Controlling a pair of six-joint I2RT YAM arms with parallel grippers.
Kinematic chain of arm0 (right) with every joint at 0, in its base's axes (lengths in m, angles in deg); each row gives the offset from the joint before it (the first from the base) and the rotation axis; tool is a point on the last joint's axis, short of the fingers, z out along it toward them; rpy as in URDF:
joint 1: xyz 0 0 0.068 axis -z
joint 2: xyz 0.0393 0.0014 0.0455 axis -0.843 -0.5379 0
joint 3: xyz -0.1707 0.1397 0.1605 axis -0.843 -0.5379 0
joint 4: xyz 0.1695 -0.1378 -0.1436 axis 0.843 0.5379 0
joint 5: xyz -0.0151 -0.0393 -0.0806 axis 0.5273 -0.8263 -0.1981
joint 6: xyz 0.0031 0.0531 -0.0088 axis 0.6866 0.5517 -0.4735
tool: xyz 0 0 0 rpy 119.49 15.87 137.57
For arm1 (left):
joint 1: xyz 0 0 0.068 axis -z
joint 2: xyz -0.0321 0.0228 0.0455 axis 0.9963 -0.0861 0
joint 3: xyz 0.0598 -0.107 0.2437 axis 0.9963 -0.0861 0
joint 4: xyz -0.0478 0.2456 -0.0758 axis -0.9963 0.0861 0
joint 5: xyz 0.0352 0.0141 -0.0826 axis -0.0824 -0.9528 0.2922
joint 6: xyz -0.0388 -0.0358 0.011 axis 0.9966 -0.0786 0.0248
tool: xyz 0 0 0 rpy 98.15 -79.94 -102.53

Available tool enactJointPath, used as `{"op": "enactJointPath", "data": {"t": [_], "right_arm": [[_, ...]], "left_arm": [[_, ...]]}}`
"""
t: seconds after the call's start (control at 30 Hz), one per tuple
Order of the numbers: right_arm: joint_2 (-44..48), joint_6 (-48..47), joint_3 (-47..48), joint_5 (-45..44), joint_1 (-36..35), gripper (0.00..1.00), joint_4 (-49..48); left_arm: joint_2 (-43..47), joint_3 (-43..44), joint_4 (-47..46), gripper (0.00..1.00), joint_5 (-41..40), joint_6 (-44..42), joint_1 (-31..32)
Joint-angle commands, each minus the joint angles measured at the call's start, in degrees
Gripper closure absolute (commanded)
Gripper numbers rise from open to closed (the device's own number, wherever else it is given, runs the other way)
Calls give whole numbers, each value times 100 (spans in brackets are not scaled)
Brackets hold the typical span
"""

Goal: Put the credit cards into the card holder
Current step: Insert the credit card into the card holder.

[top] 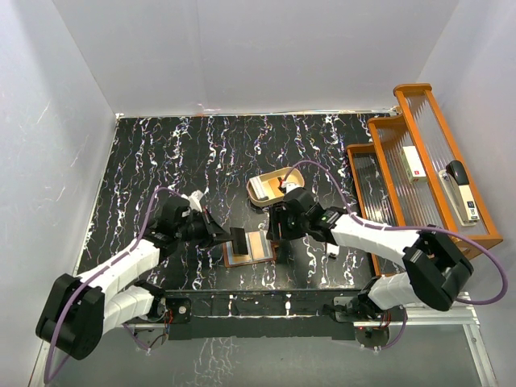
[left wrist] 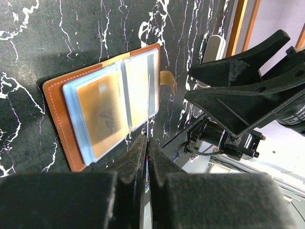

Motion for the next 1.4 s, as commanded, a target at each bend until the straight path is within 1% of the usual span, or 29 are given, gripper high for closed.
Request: {"op": "enactJointPath", "data": {"t": [0.0,0.13,0.2,0.37,0.5,0.63,0.8,0.93,1.07,1.37], "right_arm": [[-217,-300,363,-46,-25,46,-202],[-457,-365,504,-124,-85,46,-25],[-501,-380,496,-111,-99,48,-33],[-548,-386,466,-9,-112,61,-36],[-565,-454,453,-256,-151,69,178],[-511,-495,344,-348,-150,79,195],[-449,-488,220,-364,-149,85,117],[-453,-478,145,-355,-152,87,41],[-447,-476,57,-347,-152,94,-8],[-311,-465,-16,-524,-160,98,40]], "left_arm": [[-121,-95,-404,100,169,-133,12],[-350,-97,-538,100,243,-173,16],[-449,-78,-600,100,291,-212,17],[-651,-124,-728,100,308,-226,19],[-793,-218,-942,100,373,-187,17],[-992,-291,-1155,100,482,-140,16],[-1182,-320,-1267,100,552,-155,12],[-1312,-323,-1354,100,646,-166,17],[-1309,-323,-1343,100,676,-142,17],[-1104,-229,-1039,100,639,-84,17]]}}
